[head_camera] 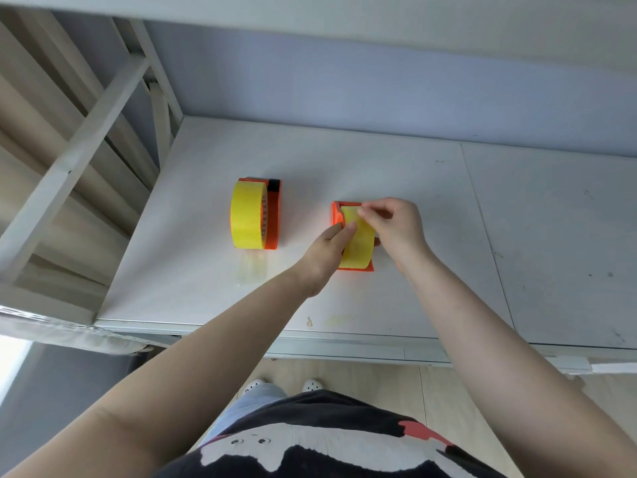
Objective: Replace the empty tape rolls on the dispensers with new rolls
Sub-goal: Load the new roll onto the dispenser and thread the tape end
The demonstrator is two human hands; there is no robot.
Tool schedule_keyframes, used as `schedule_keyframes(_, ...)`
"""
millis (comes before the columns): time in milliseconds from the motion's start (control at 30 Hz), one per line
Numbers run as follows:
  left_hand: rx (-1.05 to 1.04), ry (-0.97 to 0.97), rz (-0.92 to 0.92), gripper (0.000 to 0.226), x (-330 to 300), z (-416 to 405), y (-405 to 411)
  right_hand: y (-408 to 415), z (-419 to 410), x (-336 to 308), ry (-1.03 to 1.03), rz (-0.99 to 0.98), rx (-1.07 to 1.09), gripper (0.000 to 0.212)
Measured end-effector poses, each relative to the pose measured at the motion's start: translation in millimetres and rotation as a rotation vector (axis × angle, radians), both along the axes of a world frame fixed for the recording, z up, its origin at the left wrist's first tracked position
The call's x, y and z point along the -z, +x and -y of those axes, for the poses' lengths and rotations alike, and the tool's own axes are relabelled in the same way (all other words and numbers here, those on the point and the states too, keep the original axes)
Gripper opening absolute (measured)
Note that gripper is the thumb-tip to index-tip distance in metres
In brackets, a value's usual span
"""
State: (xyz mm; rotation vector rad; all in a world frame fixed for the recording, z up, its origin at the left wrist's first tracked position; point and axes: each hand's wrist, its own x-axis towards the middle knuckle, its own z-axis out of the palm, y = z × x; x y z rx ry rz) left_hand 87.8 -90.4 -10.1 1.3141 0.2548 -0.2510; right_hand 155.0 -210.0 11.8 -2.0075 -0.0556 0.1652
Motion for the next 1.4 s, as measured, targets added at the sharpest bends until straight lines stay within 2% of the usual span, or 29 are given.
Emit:
schedule_keyframes(133, -0.014, -0.030, -0.028, 0.023, 3, -1, 0, -5, 9, 3, -0.041, 0.023, -0.121, 0.028)
schedule_keyframes(233, -0.098, 0.067, -0.051, 0.030, -8, 0, 2, -1, 13, -2, -0.168, 0.012, -0.246, 0.038)
schedule_keyframes(333, -0.195, 0.291, -0.171, 0.050, -14, 1, 7, 5, 13, -5, -0.219, 0.059, -0.270, 0.032)
schedule_keyframes(400, -0.189, 0.357, -0.206, 0.053, -18, 3, 9, 9, 11, -6, -0.160, 0.068, -0.273, 0.017)
schedule_keyframes(433, -0.184, 0.355, -0.211, 0.054, -22, 4, 9, 11, 10, -6, -0.127, 0.056, -0.277, 0.009)
schedule_keyframes(500, -0.149, 0.245, -0.228, 0.051, -28, 3, 8, 18, 8, -5, -0.135, 0.054, -0.268, 0.009)
schedule_keyframes(567, -0.087, 0.041, -0.218, 0.033, -26, 1, 5, 22, 7, -6, -0.185, 0.080, -0.271, 0.003)
schedule_keyframes(633, -0.034, -0.036, -0.207, 0.016, -23, -1, 1, 24, 6, -7, -0.222, 0.104, -0.276, 0.009)
schedule_keyframes(767, -0.059, 0.047, -0.181, 0.012, -21, -1, -1, 28, 5, -1, -0.299, 0.084, -0.250, 0.017)
schedule_keyframes(900, -0.176, 0.256, -0.219, 0.039, -15, 3, -2, 34, 10, 15, -0.304, -0.102, -0.154, 0.029)
schedule_keyframes(967, -0.194, 0.281, -0.210, 0.047, -12, 2, -5, 34, 13, 23, -0.303, -0.178, -0.110, 0.028)
schedule_keyframes(1133, -0.058, 0.311, -0.186, 0.031, -16, -3, -5, 30, 20, 32, -0.271, -0.192, -0.045, 0.028)
schedule_keyframes(1333, 0.069, 0.285, -0.171, 0.027, -16, -18, -9, 37, 27, 40, -0.325, -0.149, 0.016, 0.031)
schedule_keyframes(1400, 0.106, 0.256, -0.172, 0.034, -13, -24, -12, 38, 28, 37, -0.367, -0.128, -0.004, 0.031)
